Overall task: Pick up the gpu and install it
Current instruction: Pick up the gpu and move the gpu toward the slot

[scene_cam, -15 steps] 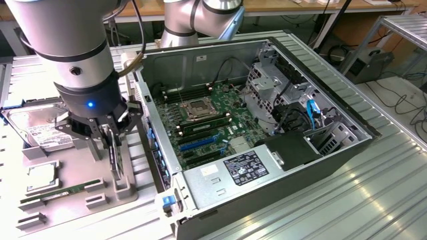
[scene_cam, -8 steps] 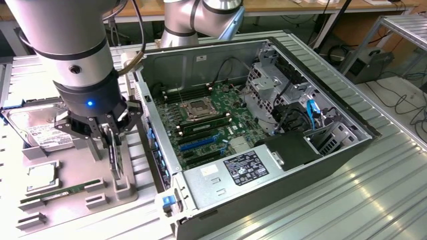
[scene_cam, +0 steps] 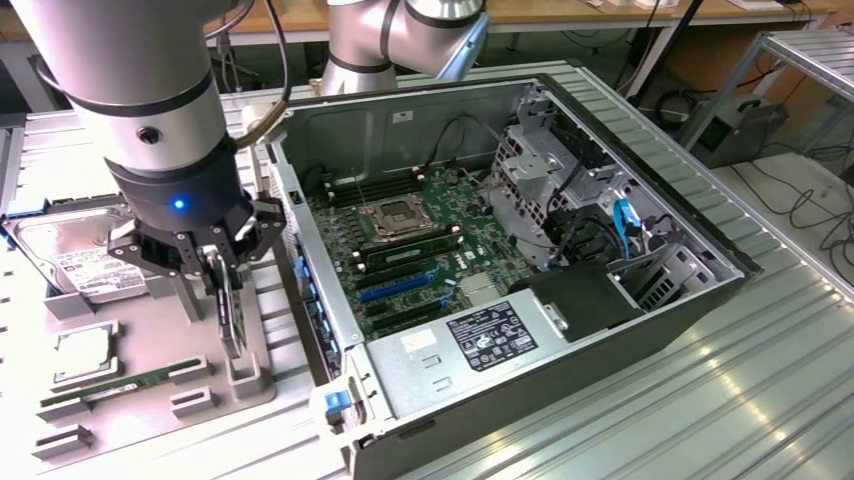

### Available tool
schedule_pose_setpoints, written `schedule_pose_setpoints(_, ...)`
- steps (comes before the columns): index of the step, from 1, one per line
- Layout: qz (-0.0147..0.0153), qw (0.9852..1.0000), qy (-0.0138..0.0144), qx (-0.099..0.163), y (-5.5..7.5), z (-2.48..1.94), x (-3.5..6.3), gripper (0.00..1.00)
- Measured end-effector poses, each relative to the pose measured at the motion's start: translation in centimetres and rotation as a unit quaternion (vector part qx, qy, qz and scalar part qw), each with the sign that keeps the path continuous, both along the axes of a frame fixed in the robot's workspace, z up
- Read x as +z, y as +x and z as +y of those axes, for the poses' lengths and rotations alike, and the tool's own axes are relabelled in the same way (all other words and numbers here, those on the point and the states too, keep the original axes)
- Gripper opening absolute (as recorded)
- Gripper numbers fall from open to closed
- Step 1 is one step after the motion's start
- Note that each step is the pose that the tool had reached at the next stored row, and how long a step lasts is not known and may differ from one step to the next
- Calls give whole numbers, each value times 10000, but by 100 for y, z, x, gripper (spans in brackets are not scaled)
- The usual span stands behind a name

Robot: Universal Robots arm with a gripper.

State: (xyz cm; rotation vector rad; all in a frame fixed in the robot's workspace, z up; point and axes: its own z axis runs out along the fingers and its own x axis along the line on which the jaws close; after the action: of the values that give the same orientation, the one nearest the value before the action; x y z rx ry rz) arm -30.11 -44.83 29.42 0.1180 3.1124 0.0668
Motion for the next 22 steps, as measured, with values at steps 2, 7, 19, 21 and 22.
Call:
schedule_pose_setpoints(2, 0, 10000, 0, 0, 0, 0, 4, 26)
schedule_pose_setpoints(7, 0, 10000, 0, 0, 0, 0, 17, 26)
schedule_pose_setpoints(19, 0, 10000, 0, 0, 0, 0, 49, 26)
schedule_pose_setpoints(21, 0, 10000, 0, 0, 0, 0, 54, 26)
schedule_pose_setpoints(22, 0, 10000, 0, 0, 0, 0, 57, 26)
